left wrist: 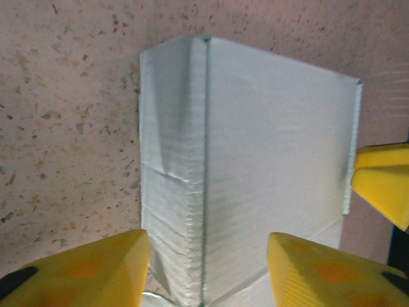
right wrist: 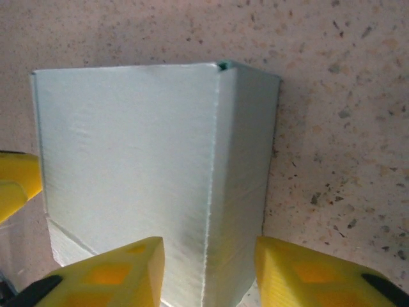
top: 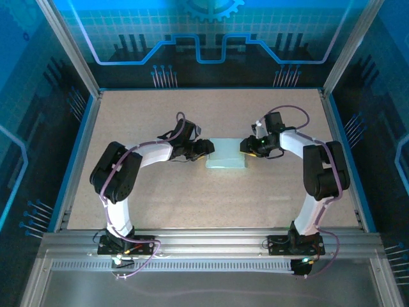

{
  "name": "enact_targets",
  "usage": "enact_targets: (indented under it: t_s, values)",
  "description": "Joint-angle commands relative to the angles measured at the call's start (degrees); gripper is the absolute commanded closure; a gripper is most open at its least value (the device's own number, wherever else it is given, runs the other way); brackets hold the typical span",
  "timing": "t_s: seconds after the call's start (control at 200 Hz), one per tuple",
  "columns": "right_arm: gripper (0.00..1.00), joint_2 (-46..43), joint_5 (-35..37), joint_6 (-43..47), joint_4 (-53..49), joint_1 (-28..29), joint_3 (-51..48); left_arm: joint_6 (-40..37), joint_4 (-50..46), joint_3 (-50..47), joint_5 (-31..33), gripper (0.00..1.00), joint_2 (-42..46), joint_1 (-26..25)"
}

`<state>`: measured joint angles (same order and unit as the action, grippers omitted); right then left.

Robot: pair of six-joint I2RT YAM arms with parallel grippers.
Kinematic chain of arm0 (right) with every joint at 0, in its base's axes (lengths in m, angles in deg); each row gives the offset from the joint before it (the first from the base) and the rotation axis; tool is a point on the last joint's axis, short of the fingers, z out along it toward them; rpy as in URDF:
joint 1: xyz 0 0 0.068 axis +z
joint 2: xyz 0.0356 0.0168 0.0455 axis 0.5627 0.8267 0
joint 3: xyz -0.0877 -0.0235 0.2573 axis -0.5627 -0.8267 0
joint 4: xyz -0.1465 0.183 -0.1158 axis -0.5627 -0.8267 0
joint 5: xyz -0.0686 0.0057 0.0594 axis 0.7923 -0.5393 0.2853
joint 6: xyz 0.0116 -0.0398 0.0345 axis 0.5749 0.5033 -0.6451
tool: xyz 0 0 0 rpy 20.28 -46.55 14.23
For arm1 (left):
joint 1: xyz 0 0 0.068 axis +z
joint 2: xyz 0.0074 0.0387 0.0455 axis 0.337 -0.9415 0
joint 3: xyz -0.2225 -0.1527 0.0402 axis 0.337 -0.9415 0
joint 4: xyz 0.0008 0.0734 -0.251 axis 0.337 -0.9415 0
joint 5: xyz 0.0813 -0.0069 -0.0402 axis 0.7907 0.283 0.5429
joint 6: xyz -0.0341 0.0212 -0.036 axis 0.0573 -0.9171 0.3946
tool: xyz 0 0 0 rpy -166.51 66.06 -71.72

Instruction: Fold the paper box

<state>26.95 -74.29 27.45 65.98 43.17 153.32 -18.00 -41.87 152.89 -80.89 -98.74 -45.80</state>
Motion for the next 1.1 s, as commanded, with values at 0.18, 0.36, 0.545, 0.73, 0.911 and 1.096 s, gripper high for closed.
enact_targets:
  t_s: [0.18, 0.36, 0.545, 0.73, 0.911, 1.096]
  values:
    - [0.49, -4.3, -2.5, -1.9, 0.3, -1.8, -1.1, -2.3, -0.6, 2.5, -1.3, 0.54, -1.3, 1.9]
    - [0.49, -4.7, -2.5, -1.9, 0.3, -1.8, -1.4, -2.3, 0.0, 2.9, -2.5, 0.60, -3.0, 1.9]
    - [0.48, -4.7, -2.5, -1.9, 0.4, -2.0, -1.7, -2.3, 0.0, 2.6, -2.8, 0.65, -4.4, 1.9]
    - [0.46, -4.5, -3.1, -2.5, 1.4, -2.2, -2.4, -2.3, 0.6, 1.4, -3.0, 0.74, -3.7, 2.1]
    - [0.33, -4.0, -4.4, -4.3, 3.9, -2.5, -3.7, -2.2, 1.7, 0.2, -4.0, 0.78, -3.5, 2.9]
    - [0.25, -3.3, -6.4, -5.0, 5.5, -2.7, -4.4, -1.2, 4.0, -1.2, -5.5, 0.84, -3.4, 3.7]
